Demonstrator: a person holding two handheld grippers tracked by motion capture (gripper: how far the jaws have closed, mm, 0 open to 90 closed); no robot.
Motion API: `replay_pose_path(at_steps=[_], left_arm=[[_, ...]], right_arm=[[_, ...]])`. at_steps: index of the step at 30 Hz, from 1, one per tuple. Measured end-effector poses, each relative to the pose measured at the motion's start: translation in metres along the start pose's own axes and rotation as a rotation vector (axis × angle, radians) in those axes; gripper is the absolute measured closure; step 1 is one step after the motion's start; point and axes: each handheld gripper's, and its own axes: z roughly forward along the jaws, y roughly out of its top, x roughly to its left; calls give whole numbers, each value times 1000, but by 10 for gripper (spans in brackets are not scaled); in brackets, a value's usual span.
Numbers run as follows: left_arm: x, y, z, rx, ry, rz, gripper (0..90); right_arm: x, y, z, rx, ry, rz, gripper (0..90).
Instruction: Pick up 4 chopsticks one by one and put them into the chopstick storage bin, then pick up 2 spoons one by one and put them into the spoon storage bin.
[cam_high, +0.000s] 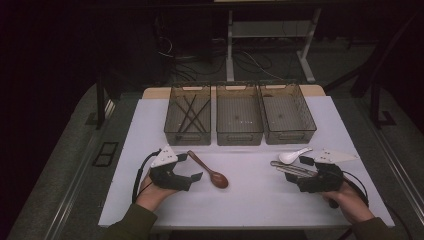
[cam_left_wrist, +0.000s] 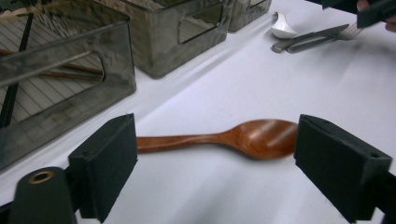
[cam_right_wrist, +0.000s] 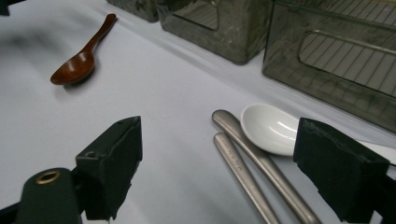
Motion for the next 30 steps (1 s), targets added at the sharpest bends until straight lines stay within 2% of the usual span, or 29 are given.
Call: replay_pose_path(at_steps=[5, 14, 19, 21, 26, 30], left_arm=[[1, -9, -1, 4, -8, -5, 0], [1, -18, 1, 27, -23, -24, 0], [2, -17, 1, 28, -18, -28, 0], [2, -17, 1, 31, -20, -31, 0], [2, -18, 1, 35, -24, -30, 0], [2, -18, 2, 38, -25, -30, 0]], right_arm=[[-6, 6, -1, 4, -9, -6, 146], [-22, 18, -1, 21, 21, -11, 147], [-35, 22, 4, 46, 38, 8, 157], [-40, 24, 5, 58, 38, 10, 208], [-52, 28, 11, 73, 31, 18, 240], [-59, 30, 18, 102, 27, 17, 309]])
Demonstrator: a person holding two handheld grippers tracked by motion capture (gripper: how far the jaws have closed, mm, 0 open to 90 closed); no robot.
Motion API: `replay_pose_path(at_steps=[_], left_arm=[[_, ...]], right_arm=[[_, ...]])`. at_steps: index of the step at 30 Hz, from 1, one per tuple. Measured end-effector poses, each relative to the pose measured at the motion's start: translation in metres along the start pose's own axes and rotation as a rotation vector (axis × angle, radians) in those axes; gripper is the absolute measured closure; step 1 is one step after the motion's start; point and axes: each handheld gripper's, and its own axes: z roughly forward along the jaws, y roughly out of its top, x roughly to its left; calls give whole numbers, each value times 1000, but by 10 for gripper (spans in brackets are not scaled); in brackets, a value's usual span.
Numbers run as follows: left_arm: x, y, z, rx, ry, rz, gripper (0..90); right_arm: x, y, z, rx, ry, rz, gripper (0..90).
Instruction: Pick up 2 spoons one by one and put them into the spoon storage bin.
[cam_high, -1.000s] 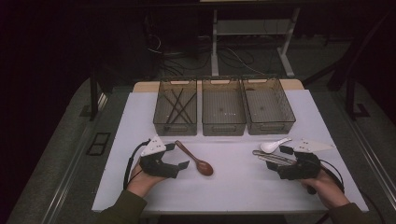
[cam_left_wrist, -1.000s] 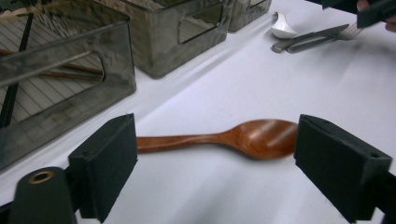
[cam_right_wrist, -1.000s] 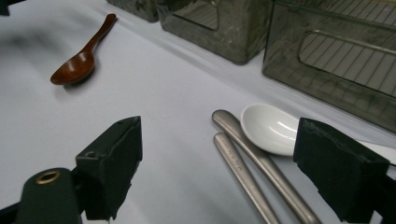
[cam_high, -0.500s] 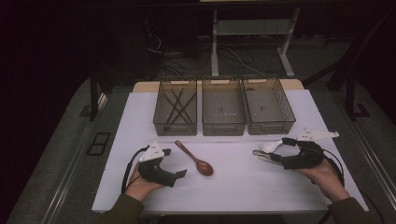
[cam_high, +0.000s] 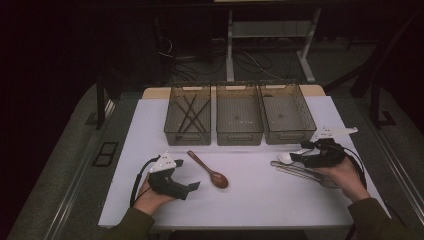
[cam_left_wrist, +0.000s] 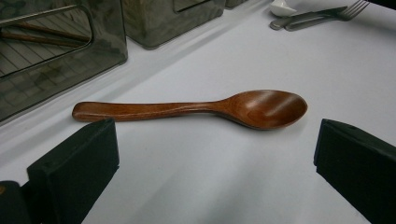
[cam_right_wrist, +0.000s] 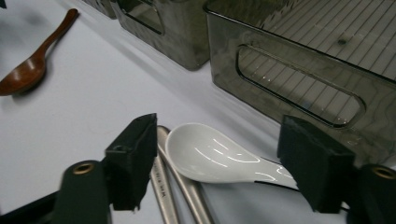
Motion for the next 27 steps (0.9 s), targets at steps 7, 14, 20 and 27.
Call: replay_pose_path(at_steps=[7, 14, 20, 27], left_arm=[[0, 1, 0, 0, -2, -2, 0], [1, 1, -1, 2, 4, 2, 0], [1, 1, -2, 8, 13, 7, 0], [1, 2, -2, 4, 10, 6, 0]], right_arm=[[-11, 4, 12, 35, -38, 12, 538], [-23, 6, 22, 96, -108, 22, 781], [-26, 8, 32, 153, -155, 0, 891], [-30, 7, 34, 181, -176, -4, 892]])
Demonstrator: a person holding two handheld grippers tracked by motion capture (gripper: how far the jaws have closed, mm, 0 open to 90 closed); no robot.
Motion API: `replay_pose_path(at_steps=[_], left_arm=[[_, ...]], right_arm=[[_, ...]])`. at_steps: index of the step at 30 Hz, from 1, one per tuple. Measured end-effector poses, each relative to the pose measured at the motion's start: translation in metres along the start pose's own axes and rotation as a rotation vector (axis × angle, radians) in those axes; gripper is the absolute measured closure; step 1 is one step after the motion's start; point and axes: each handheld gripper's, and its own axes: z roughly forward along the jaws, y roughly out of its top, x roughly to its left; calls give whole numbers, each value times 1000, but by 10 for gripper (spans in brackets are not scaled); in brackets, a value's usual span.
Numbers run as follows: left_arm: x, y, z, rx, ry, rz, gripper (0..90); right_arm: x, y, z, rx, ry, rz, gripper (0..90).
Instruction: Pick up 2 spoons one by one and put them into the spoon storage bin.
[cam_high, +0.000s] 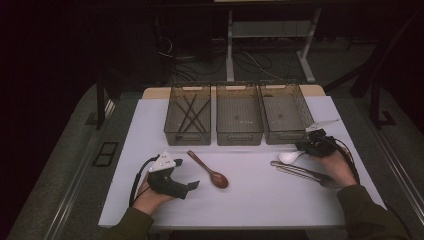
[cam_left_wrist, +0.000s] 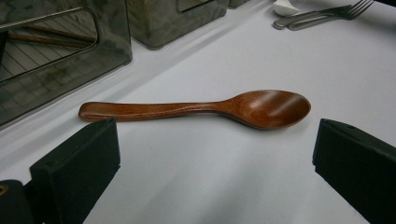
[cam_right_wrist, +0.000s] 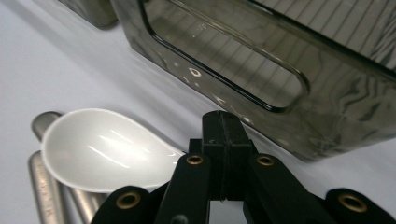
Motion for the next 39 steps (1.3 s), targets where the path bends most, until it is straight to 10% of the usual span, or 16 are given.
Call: replay_pose_path(at_steps=[20, 28, 39], left_arm=[[0, 1, -1, -6, -16, -10, 0], [0, 1, -1, 1, -23, -7, 0], [-1, 0, 0, 7, -33, 0, 0]], right_arm=[[-7, -12, -5, 68, 53, 40, 888], [-1, -7, -11, -42, 160, 59, 533], [19, -2, -4, -40, 195, -24, 430]])
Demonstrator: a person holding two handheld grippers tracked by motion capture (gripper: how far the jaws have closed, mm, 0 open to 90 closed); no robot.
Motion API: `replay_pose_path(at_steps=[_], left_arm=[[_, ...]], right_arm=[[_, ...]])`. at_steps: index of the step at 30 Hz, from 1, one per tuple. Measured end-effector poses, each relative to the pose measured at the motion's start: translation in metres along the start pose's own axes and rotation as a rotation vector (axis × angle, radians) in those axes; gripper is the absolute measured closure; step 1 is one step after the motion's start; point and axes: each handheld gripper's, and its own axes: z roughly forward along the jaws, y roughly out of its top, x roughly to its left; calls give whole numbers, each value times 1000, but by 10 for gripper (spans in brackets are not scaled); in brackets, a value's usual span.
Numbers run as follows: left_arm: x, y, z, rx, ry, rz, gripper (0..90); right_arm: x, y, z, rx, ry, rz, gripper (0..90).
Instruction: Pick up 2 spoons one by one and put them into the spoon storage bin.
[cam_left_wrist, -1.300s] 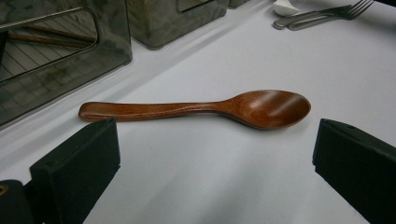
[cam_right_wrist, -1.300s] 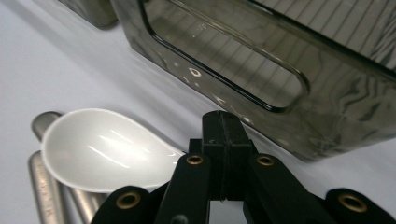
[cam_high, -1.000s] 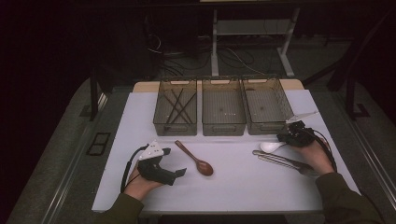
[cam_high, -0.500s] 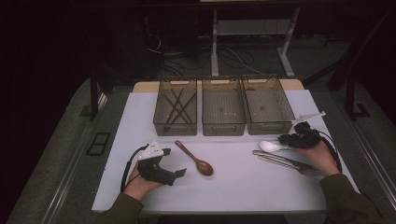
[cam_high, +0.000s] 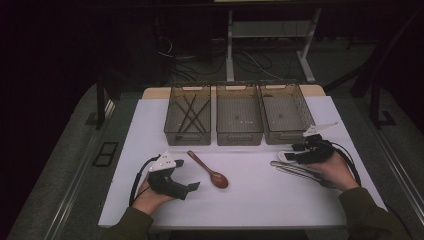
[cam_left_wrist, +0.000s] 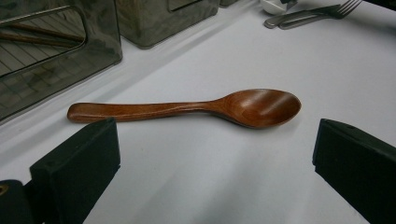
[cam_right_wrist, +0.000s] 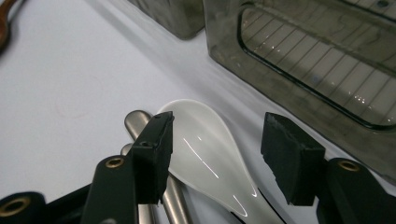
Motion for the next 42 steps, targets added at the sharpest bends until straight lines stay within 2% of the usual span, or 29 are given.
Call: replay_pose_path(at_steps=[9, 11, 17, 25, 29, 35, 42], left_arm=[[0, 0, 0, 1, 0, 0, 0], [0, 0, 0, 2, 1, 0, 0], [0, 0, 0, 2, 0, -1, 0], [0, 0, -1, 0, 1, -3, 0], [0, 1, -1, 1, 1, -3, 0], [0, 1, -1, 0, 2, 0, 0], [0, 1, -2, -1, 5, 0, 0]], right_arm=[[1, -3, 8, 51, -4, -29, 420], [1, -3, 8, 49, -5, -34, 423], [2, -3, 7, 46, 15, -57, 506], [-9, -8, 7, 40, 75, -7, 503], [-10, -8, 7, 35, 103, 14, 479], [-7, -7, 9, 32, 120, 5, 410], [-3, -6, 12, 47, 93, -22, 430]])
